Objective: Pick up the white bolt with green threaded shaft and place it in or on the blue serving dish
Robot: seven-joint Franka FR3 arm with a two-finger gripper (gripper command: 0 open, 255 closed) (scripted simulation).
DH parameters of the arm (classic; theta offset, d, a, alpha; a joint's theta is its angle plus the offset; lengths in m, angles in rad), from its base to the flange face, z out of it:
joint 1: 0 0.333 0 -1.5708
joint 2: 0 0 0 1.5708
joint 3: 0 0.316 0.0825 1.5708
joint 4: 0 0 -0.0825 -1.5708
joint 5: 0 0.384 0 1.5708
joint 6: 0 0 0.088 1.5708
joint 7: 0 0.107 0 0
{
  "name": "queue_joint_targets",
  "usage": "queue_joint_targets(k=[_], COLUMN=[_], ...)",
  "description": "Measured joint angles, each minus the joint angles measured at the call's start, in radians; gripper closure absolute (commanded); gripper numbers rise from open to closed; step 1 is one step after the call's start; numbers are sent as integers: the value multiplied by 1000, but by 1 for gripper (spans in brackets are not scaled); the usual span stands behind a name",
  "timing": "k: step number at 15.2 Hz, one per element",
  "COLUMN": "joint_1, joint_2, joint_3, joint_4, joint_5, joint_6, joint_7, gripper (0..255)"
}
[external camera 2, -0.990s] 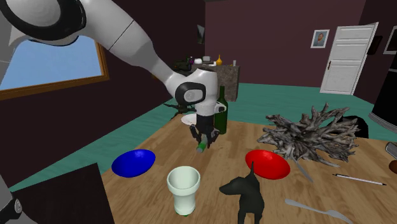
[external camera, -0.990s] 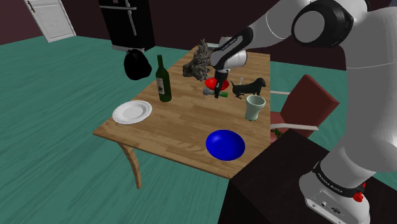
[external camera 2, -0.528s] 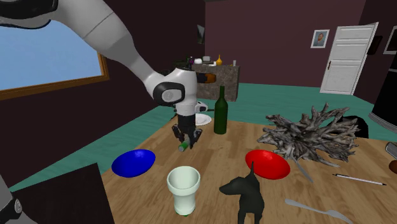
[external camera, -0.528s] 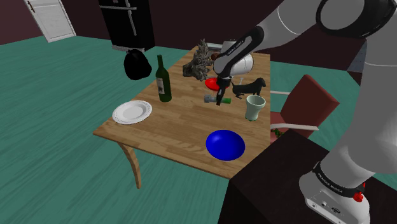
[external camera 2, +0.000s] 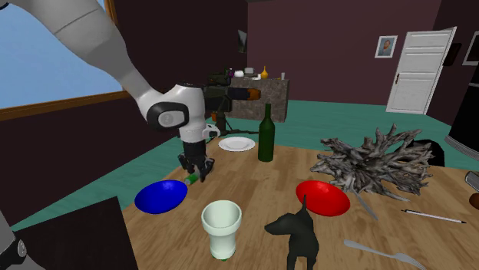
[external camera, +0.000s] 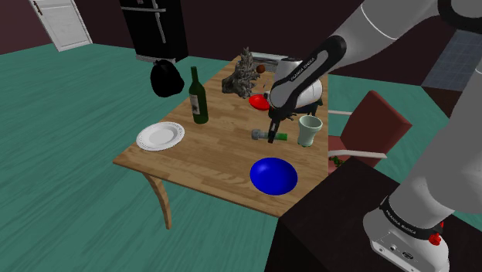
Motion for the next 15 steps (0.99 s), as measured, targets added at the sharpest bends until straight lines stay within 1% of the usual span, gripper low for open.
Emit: queue_joint_targets(k=[5,7,10,12,15], joint_1=[62,88,121,132,139], joint_2=[-117,-137,-225,-221,-180], joint_3=[37,60,94,105,110], joint_4=[-161,-217,-325,-352,-357], joint_5=[-23,-21,-25,-16,3], joint_6=[53,92,117,149,195], joint_7=[112,156,226,239,231], gripper=[255,255,255,255,255])
